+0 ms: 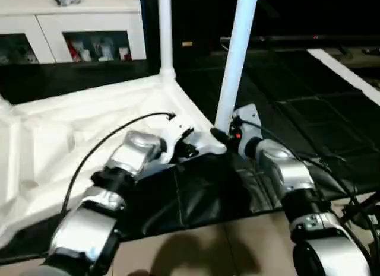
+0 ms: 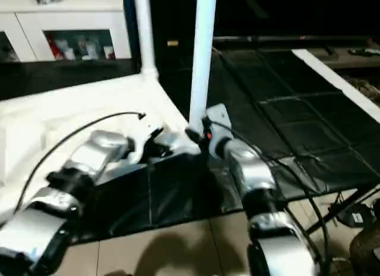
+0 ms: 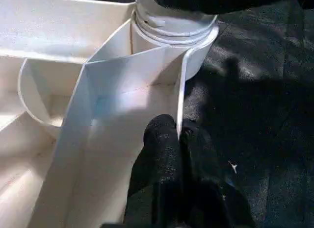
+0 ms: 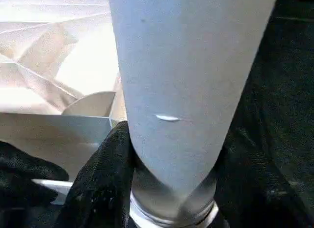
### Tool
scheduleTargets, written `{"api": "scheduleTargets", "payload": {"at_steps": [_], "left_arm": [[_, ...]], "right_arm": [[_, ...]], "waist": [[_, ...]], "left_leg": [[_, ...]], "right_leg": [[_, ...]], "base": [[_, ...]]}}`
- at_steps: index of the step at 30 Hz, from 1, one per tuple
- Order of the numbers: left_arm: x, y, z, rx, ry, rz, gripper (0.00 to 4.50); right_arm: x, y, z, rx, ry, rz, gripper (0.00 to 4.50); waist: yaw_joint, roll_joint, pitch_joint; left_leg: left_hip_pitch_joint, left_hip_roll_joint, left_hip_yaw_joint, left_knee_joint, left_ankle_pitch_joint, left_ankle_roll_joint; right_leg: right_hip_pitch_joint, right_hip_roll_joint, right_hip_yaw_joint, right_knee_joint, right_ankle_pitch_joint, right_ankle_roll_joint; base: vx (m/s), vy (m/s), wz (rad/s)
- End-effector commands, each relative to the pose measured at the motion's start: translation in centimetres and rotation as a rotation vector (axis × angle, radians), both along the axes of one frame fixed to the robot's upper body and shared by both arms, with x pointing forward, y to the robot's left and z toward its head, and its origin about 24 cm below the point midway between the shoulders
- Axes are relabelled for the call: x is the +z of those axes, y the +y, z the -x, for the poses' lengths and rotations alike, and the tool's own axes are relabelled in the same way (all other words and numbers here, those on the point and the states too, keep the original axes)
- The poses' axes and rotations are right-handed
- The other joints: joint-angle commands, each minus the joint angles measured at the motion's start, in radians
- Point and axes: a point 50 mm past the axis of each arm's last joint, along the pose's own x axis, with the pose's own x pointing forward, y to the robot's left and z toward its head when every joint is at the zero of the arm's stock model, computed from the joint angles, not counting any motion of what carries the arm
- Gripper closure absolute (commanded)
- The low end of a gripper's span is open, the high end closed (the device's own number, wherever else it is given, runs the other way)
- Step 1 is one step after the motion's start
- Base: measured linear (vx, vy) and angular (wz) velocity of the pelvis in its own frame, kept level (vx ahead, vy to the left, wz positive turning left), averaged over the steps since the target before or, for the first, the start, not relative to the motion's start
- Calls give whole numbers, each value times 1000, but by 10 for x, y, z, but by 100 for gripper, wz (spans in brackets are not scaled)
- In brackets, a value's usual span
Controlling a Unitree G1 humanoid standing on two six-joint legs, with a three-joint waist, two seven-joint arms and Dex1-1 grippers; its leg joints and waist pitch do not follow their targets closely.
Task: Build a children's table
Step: Rotate leg to tighten
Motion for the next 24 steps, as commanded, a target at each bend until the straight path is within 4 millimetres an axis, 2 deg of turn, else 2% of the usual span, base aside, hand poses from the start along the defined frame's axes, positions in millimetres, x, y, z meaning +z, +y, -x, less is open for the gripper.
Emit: {"api": "scheduleTargets", "payload": {"at_steps": [1, 2, 5, 7, 8, 9, 11, 12, 14, 15, 17, 19, 23, 24], "left_arm": [[23, -31, -4, -52, -95, 76, 450], [22, -27, -4, -58, -101, 70, 450], [21, -22, -3, -80, -104, 58, 450], [19, -14, -1, -110, -104, 46, 450], [18, -12, 0, -122, -102, 43, 450], [18, -9, 1, -141, -104, 40, 450], [15, 3, 7, -240, -84, 10, 450], [15, 3, 7, -241, -84, 10, 450], [14, 12, 10, -292, -65, -8, 450], [15, 19, 12, -353, -62, -27, 450], [15, 25, 14, -394, -45, -41, 450], [16, 30, 17, -456, -44, -60, 450], [19, 38, 23, -566, -18, -69, 450], [20, 41, 27, -623, 7, -77, 450]], "right_arm": [[-13, 55, 20, 233, 73, -62, 184], [-13, 53, 19, 232, 69, -70, 175], [-12, 46, 18, 240, 49, -86, 134], [-8, 37, 19, 276, 26, -111, 122], [-8, 32, 20, 292, 21, -119, 99], [-7, 27, 21, 313, 20, -126, 99], [-5, 5, 23, 376, 4, -114, 90], [-5, 4, 23, 376, 4, -114, 84], [-2, -11, 24, 412, -4, -96, 48], [2, -25, 25, 445, -9, -78, 47], [4, -34, 26, 483, -10, -61, 42], [7, -41, 29, 548, -8, -29, 10], [12, -49, 33, 645, 8, -21, 10], [15, -50, 34, 697, 19, -27, 10]], "waist": [[4, -3, -71], [4, -6, -69], [4, -3, -68], [5, -4, -70], [5, -4, -71], [6, -4, -74], [8, -5, -74], [8, -5, -76], [8, -4, -74], [10, -4, -73], [16, -1, -73], [23, -1, -74], [36, 1, -74], [41, 7, -74]], "left_leg": [[11, 11, -2, -65, -193, 25], [11, 10, -2, -66, -204, 25], [12, 11, -2, -67, -222, 20], [10, 11, -3, -67, -215, 26], [8, 12, -3, -66, -202, 34], [9, 12, -2, -64, -182, 45], [8, 14, -1, -62, -165, 62], [8, 15, -1, -62, -156, 68], [9, 15, 1, -61, -157, 71], [8, 16, 0, -62, -161, 70], [9, 19, 2, -61, -173, 66], [12, 20, 2, -59, -176, 62], [13, 24, 3, -59, -178, 58], [15, 25, 2, -59, -188, 55]], "right_leg": [[54, -54, 49, -80, -145, -209], [54, -55, 49, -83, -160, -207], [53, -57, 50, -87, -196, -199], [57, -58, 50, -85, -177, -199], [59, -57, 51, -82, -149, -202], [60, -56, 50, -78, -109, -214], [61, -56, 50, -73, -67, -230], [62, -56, 49, -71, -52, -238], [59, -55, 48, -70, -50, -249], [60, -55, 48, -71, -59, -250], [58, -55, 47, -71, -78, -250], [55, -56, 47, -69, -77, -255], [52, -56, 47, -65, -64, -265], [52, -58, 48, -65, -76, -265]], "base": [[0, 0, 0], [0, 0, 0], [0, 0, 0], [0, 0, 0], [0, 0, 0], [0, 0, 0], [0, 0, 0], [0, 0, 0], [0, 0, 0], [0, 0, 0], [0, 0, 0], [0, 0, 0], [0, 0, 0], [0, 0, 0]]}}
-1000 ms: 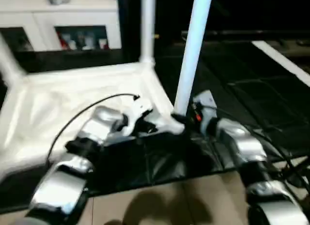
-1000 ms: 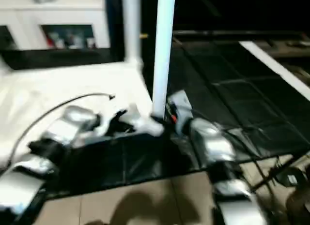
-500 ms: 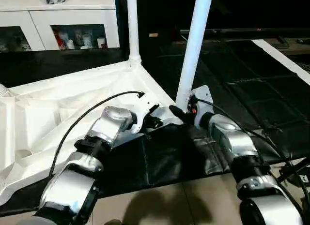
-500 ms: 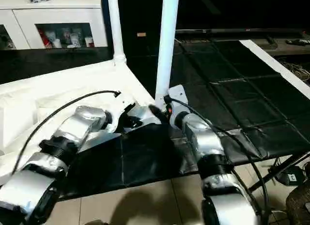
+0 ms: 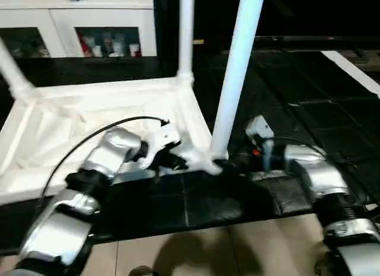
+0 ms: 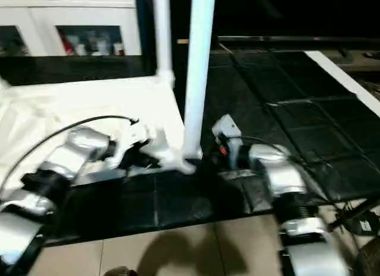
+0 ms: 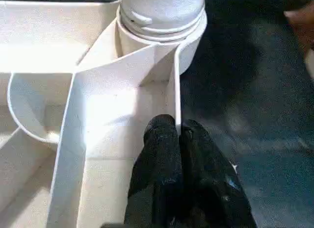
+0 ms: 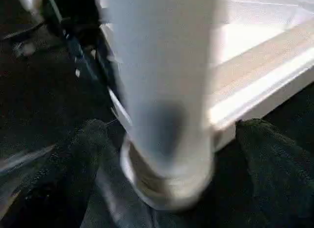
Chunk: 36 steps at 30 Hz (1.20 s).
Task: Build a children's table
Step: Rotate leg to tighten
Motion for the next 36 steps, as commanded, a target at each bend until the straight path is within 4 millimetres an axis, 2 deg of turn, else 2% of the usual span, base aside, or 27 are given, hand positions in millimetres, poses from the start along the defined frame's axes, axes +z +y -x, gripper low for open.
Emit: {"api": "scheduleTargets", "payload": {"at_steps": [1, 4, 5, 7, 8, 10, 11, 15, 17, 22, 30, 36], "left_arm": [[8, -11, 5, -141, -4, 8, 450], [4, -4, 12, -235, 32, -62, 450], [3, -3, 13, -247, 34, -74, 450], [3, -3, 13, -253, 30, -78, 450], [4, -4, 13, -253, 28, -75, 450], [5, -6, 12, -251, 24, -65, 450], [5, -7, 12, -250, 22, -60, 450], [5, -9, 12, -257, 19, -55, 450], [5, -9, 12, -260, 19, -55, 450], [4, -9, 12, -258, 17, -57, 450], [4, -8, 11, -246, 10, -60, 450], [4, -10, 8, -199, 2, -48, 450]], "right_arm": [[7, 2, 1, 65, -16, -9, 10], [7, 4, 5, 183, 19, 9, 10], [7, 6, 5, 205, 27, 5, 10], [7, 8, 5, 225, 33, -1, 10], [7, 9, 5, 236, 40, -7, 10], [7, 13, 5, 252, 54, -21, 37], [7, 15, 5, 261, 61, -27, 37], [5, 18, 6, 301, 81, -32, 81], [5, 19, 6, 315, 94, -40, 88], [5, 20, 6, 330, 108, -45, 136], [5, 21, 7, 351, 122, -57, 205], [3, 23, 9, 339, 126, -79, 237]], "waist": [[-4, 5, -75], [3, 4, -74], [3, -2, -73], [5, 3, -72], [5, -5, -72], [5, -1, -71], [4, -6, -71], [7, -3, -74], [6, -6, -74], [7, -3, -73], [8, -4, -75], [10, -3, -76]], "left_leg": [[22, 22, 3, -61, -189, 53], [22, 22, 2, -63, -211, 39], [23, 22, 3, -63, -215, 40], [25, 25, 2, -64, -226, 33], [26, 25, 3, -65, -230, 29], [23, 24, 1, -66, -232, 24], [22, 24, 1, -66, -231, 24], [22, 24, 1, -63, -203, 29], [20, 23, 2, -62, -197, 34], [21, 24, 1, -63, -204, 34], [20, 23, 1, -61, -191, 34], [22, 23, 2, -61, -193, 34]], "right_leg": [[56, -58, 51, -63, -80, -263], [54, -58, 50, -65, -114, -256], [53, -58, 50, -66, -120, -255], [50, -60, 51, -66, -137, -253], [49, -60, 51, -67, -148, -254], [50, -61, 51, -66, -165, -249], [51, -61, 51, -67, -169, -247], [50, -61, 51, -63, -143, -248], [51, -60, 51, -62, -128, -251], [50, -61, 51, -64, -153, -245], [52, -61, 51, -61, -132, -250], [51, -60, 51, -62, -133, -251]], "base": [[0, 0, 0], [0, 0, 0], [0, 0, 0], [0, 0, 0], [0, 0, 0], [0, 0, 0], [0, 0, 0], [0, 0, 0], [0, 0, 0], [0, 0, 0], [0, 0, 0], [0, 0, 0]]}}
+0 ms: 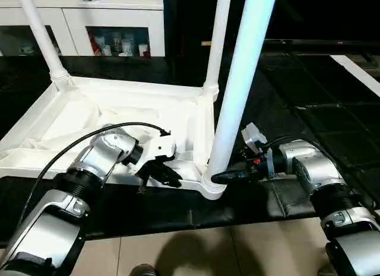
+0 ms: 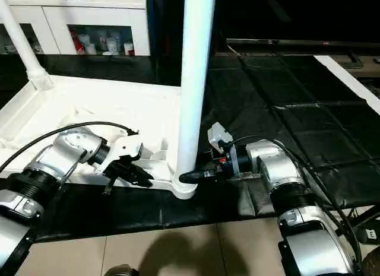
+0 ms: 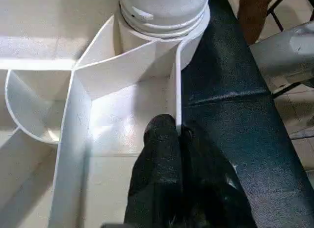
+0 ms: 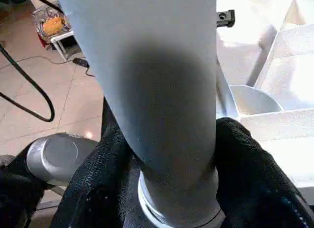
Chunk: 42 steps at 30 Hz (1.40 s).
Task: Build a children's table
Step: Rotate leg to tighten
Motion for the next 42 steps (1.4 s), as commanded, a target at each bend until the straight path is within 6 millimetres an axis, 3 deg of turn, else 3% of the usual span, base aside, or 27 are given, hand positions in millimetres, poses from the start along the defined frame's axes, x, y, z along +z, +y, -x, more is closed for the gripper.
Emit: {"api": "scheduleTargets", "payload": {"at_steps": [1, 4, 6, 8, 9, 10, 12, 13, 15, 19, 20, 22, 24, 27, 31, 33, 35, 37, 38, 42], "left_arm": [[3, -13, -5, 37, -20, 22, 450], [5, -23, -11, 126, -33, 67, 450], [6, -33, -17, 202, -40, 113, 450], [7, -45, -22, 290, -45, 147, 450], [5, -55, -25, 362, -48, 164, 450], [5, -55, -25, 362, -48, 164, 450], [3, -75, -31, 508, -61, 191, 450], [4, -79, -33, 563, -71, 210, 450], [7, -85, -37, 629, -82, 237, 450], [13, -94, -39, 667, -96, 271, 450], [14, -95, -39, 666, -97, 273, 450], [13, -94, -39, 658, -102, 265, 450], [12, -90, -38, 646, -108, 252, 450], [8, -81, -36, 603, -115, 224, 450], [2, -65, -30, 525, -121, 182, 450], [0, -53, -28, 479, -119, 164, 450], [0, -47, -25, 444, -111, 158, 450], [0, -42, -23, 399, -103, 150, 450], [0, -38, -21, 361, -97, 140, 450], [0, -31, -16, 259, -82, 132, 450]], "right_arm": [[-3, 5, 2, -29, 2, -14, 239], [-12, 8, 1, -108, 4, 46, 245], [-17, 14, -1, -201, 5, 70, 247], [-21, 22, -7, -340, 11, 71, 249], [-23, 30, -13, -458, 6, 76, 250], [-23, 30, -13, -458, 6, 76, 252], [-24, 47, -22, -650, -18, 88, 254], [-23, 53, -25, -697, -28, 93, 255], [-23, 60, -28, -755, -39, 98, 255], [-19, 73, -30, -769, -63, 80, 255], [-17, 77, -29, -764, -72, 56, 201], [-14, 81, -28, -769, -61, 15, 188], [-14, 80, -28, -767, -80, 15, 166], [-15, 75, -27, -759, -85, 7, 141], [-16, 58, -26, -746, -99, 3, 105], [-15, 43, -25, -705, -101, 0, 95], [-13, 36, -21, -639, -122, 3, 71], [-11, 26, -19, -607, -119, -4, 47], [-10, 19, -18, -575, -134, -1, 47], [-7, 3, -12, -449, -171, 17, 27]], "waist": [[-8, -1, -75], [-7, -2, -72], [-11, -4, -68], [-20, -6, -64], [-25, -1, -63], [-30, -6, -62], [-43, 4, -63], [-48, -1, -62], [-58, -3, -66], [-58, -4, -73], [-56, -4, -76], [-57, -9, -76], [-56, -5, -75], [-58, -4, -72], [-60, -4, -72], [-61, 4, -72], [-58, 0, -73], [-56, 3, -74], [-52, -7, -73], [-37, -1, -72]], "left_leg": [[23, 23, 2, -66, -192, 32], [25, 22, 2, -68, -215, 17], [23, 19, -1, -72, -249, 2], [25, 17, -4, -75, -279, -10], [27, 15, -6, -77, -288, -19], [27, 14, -8, -79, -298, -31], [25, 12, -11, -80, -297, -45], [28, 11, -9, -80, -304, -43], [27, 7, -7, -75, -289, -26], [21, 5, -3, -71, -227, 9], [19, 4, -2, -69, -197, 22], [17, 4, -1, -68, -165, 40], [18, 5, -1, -70, -154, 52], [20, 7, -2, -73, -186, 44], [20, 9, -3, -75, -192, 43], [22, 11, -2, -75, -187, 49], [21, 12, -1, -74, -188, 53], [25, 14, -1, -74, -181, 55], [23, 14, 0, -73, -179, 56], [24, 17, 3, -72, -183, 55]], "right_leg": [[50, -59, 50, -65, -133, -251], [47, -60, 51, -72, -181, -236], [51, -63, 50, -82, -262, -209], [49, -64, 50, -90, -326, -188], [49, -64, 50, -92, -363, -172], [48, -65, 50, -96, -393, -158], [49, -64, 48, -95, -393, -154], [46, -62, 49, -101, -396, -152], [47, -60, 51, -103, -367, -158], [53, -55, 52, -93, -236, -183], [56, -54, 53, -86, -180, -194], [59, -51, 53, -81, -115, -210], [60, -53, 52, -79, -101, -220], [60, -56, 52, -85, -153, -215], [62, -57, 53, -85, -144, -212], [59, -55, 53, -81, -110, -228], [63, -55, 53, -79, -93, -232], [59, -55, 53, -77, -73, -243], [63, -56, 53, -75, -78, -246], [58, -57, 53, -74, -86, -249]], "base": [[0, 0, 0], [0, 0, 0], [0, 0, 0], [0, 0, 0], [0, 0, 0], [0, 0, 0], [0, 0, 0], [0, 0, 0], [0, 0, 0], [0, 0, 0], [0, 0, 0], [0, 0, 0], [0, 0, 0], [0, 0, 0], [0, 0, 0], [0, 0, 0], [0, 0, 0], [0, 0, 0], [0, 0, 0], [0, 0, 0]]}}
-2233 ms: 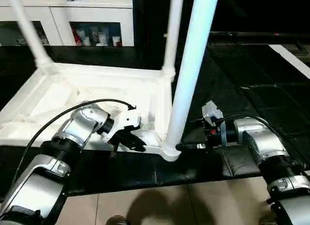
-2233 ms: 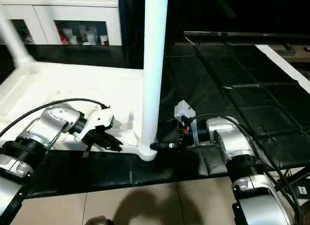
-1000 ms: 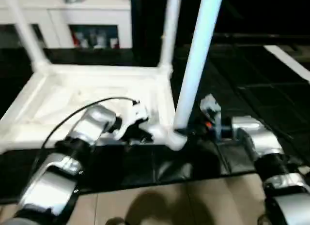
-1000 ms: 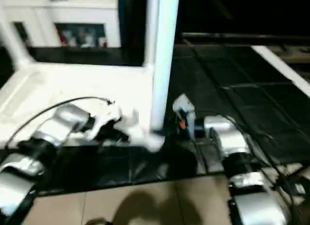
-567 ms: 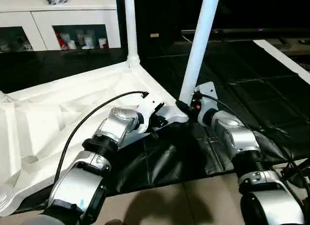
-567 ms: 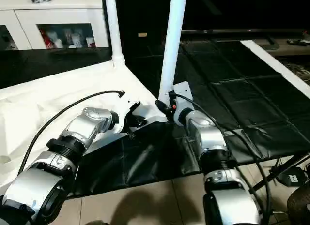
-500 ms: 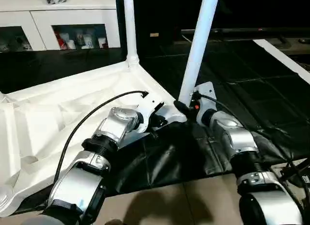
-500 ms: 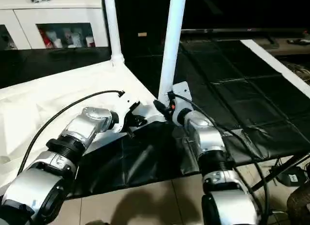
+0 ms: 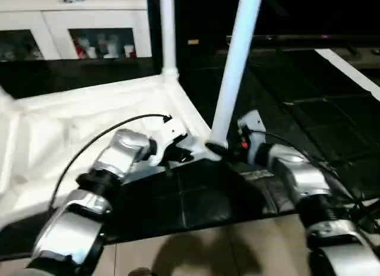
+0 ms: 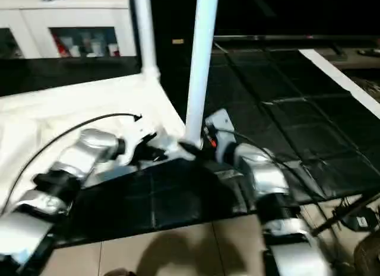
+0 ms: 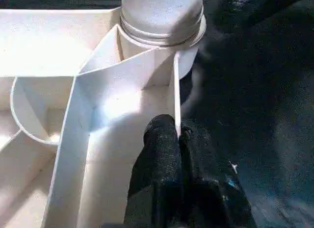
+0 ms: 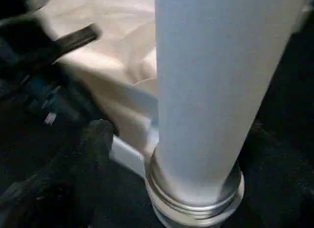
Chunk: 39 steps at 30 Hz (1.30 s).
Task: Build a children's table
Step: Rotate leg to tighten
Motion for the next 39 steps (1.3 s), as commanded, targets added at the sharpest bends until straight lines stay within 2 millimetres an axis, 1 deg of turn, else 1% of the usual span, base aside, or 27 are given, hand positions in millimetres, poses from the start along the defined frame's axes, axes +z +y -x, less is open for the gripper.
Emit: {"api": "scheduleTargets", "payload": {"at_steps": [1, 2, 3, 4, 5, 7, 8, 9, 10, 11, 12, 15, 17, 18, 20, 22, 23, 24, 27, 28, 29, 31, 35, 36, 38, 39], "left_arm": [[10, -10, 6, -159, -21, 20, 450], [11, -8, 8, -190, -16, 23, 450], [12, -5, 11, -238, 4, 22, 450], [11, 0, 17, -313, 38, 0, 450], [11, 0, 17, -313, 38, 0, 450], [10, 4, 21, -364, 57, -30, 450], [9, 5, 23, -388, 62, -45, 450], [9, 6, 24, -406, 64, -54, 450], [8, 6, 25, -417, 65, -60, 450], [8, 7, 26, -438, 68, -71, 450], [7, 7, 27, -452, 69, -79, 450], [7, 8, 29, -480, 72, -96, 450], [7, 9, 29, -484, 72, -96, 450], [7, 9, 29, -487, 73, -96, 450], [7, 9, 29, -487, 68, -97, 450], [7, 8, 28, -483, 62, -95, 450], [7, 8, 27, -479, 58, -92, 450], [7, 7, 27, -477, 57, -92, 450], [7, 7, 27, -472, 55, -92, 450], [7, 8, 26, -468, 54, -92, 450], [7, 7, 26, -461, 51, -92, 450], [7, 7, 24, -439, 48, -83, 450], [9, 4, 20, -390, 42, -51, 450], [9, 3, 20, -379, 46, -36, 450], [9, -6, 16, -314, 43, 5, 450], [9, -6, 16, -314, 43, 5, 450]], "right_arm": [[4, -3, 6, 104, -24, -12, 27], [6, -5, 7, 128, -27, -19, 27], [8, -6, 9, 169, -19, -32, 27], [10, -8, 13, 241, -3, -44, 27], [10, -8, 13, 241, -3, -44, 27], [11, -9, 16, 296, 8, -44, 27], [11, -10, 17, 324, 19, -40, 27], [10, -10, 18, 345, 27, -38, 27], [10, -10, 18, 357, 33, -38, 27], [10, -11, 19, 383, 46, -40, 44], [9, -11, 19, 402, 55, -38, 44], [8, -9, 22, 468, 80, -26, 72], [8, -9, 22, 485, 86, -22, 91], [7, -8, 23, 501, 92, -19, 91], [7, -6, 23, 518, 101, -14, 115], [7, -5, 23, 535, 110, -13, 129], [7, -4, 23, 546, 117, -17, 148], [7, -3, 23, 551, 120, -20, 148], [7, -3, 23, 554, 121, -23, 170], [7, -2, 23, 557, 123, -25, 191], [7, -2, 23, 561, 128, -29, 202], [7, -1, 24, 568, 138, -39, 202], [5, 0, 26, 565, 152, -64, 232], [5, 1, 26, 548, 146, -75, 233], [4, 8, 27, 479, 172, -126, 236], [4, 8, 27, 479, 172, -126, 238]], "waist": [[1, -1, -74], [5, -2, -73], [10, -1, -75], [14, 0, -75], [16, 0, -76], [22, 1, -74], [25, 2, -74], [26, 3, -73], [27, 3, -72], [28, 2, -72], [28, 3, -70], [29, -1, -69], [30, -2, -69], [30, -2, -70], [30, -2, -72], [31, -2, -73], [31, -2, -73], [31, -1, -74], [33, -2, -74], [33, -1, -73], [33, -3, -73], [34, -2, -73], [35, -2, -73], [35, -4, -71], [36, 0, -71], [36, -3, -70]], "left_leg": [[16, 22, 2, -58, -183, 55], [17, 24, 3, -58, -183, 58], [15, 25, 2, -57, -181, 61], [15, 26, 3, -56, -172, 65], [15, 25, 2, -55, -166, 67], [17, 26, 4, -56, -166, 69], [19, 28, 4, -56, -184, 62], [18, 29, 2, -58, -205, 53], [18, 29, 2, -59, -212, 45], [20, 30, 2, -60, -229, 37], [20, 30, 2, -61, -244, 28], [17, 29, 1, -61, -261, 21], [16, 29, 0, -61, -256, 20], [16, 28, 0, -60, -244, 21], [15, 28, 0, -59, -228, 23], [15, 29, 1, -57, -220, 27], [15, 28, 1, -57, -217, 30], [14, 28, 1, -56, -213, 31], [14, 28, 1, -57, -216, 31], [15, 29, 0, -57, -219, 30], [15, 29, 1, -57, -219, 29], [15, 29, 0, -57, -219, 29], [16, 28, 1, -56, -224, 26], [16, 28, 1, -57, -228, 25], [18, 29, 0, -59, -233, 21], [18, 28, 0, -59, -237, 16]], "right_leg": [[56, -58, 50, -65, -83, -251], [56, -57, 50, -65, -82, -251], [58, -59, 50, -63, -73, -256], [57, -58, 50, -60, -63, -258], [57, -57, 49, -59, -55, -261], [52, -56, 49, -59, -53, -264], [49, -57, 49, -60, -75, -263], [50, -59, 48, -63, -106, -260], [48, -58, 48, -63, -117, -258], [47, -59, 48, -66, -138, -255], [46, -60, 49, -67, -160, -250], [47, -63, 50, -70, -197, -238], [48, -64, 50, -71, -216, -228], [47, -63, 50, -70, -209, -227], [47, -62, 49, -67, -190, -229], [47, -61, 49, -65, -169, -236], [47, -60, 48, -64, -162, -239], [47, -60, 48, -63, -157, -241], [47, -61, 48, -64, -164, -239], [47, -61, 48, -64, -168, -239], [46, -60, 48, -65, -168, -239], [47, -61, 48, -64, -170, -238], [46, -61, 49, -67, -190, -232], [45, -61, 49, -68, -199, -229], [44, -60, 50, -69, -206, -225], [45, -60, 50, -70, -216, -221]], "base": [[0, 0, 0], [0, 0, 0], [0, 0, 0], [0, 0, 0], [0, 0, 0], [0, 0, 0], [0, 0, 0], [0, 0, 0], [0, 0, 0], [0, 0, 0], [0, 0, 0], [0, 0, 0], [0, 0, 0], [0, 0, 0], [0, 0, 0], [0, 0, 0], [0, 0, 0], [0, 0, 0], [0, 0, 0], [0, 0, 0], [0, 0, 0], [0, 0, 0], [0, 0, 0], [0, 0, 0], [0, 0, 0], [0, 0, 0]]}}
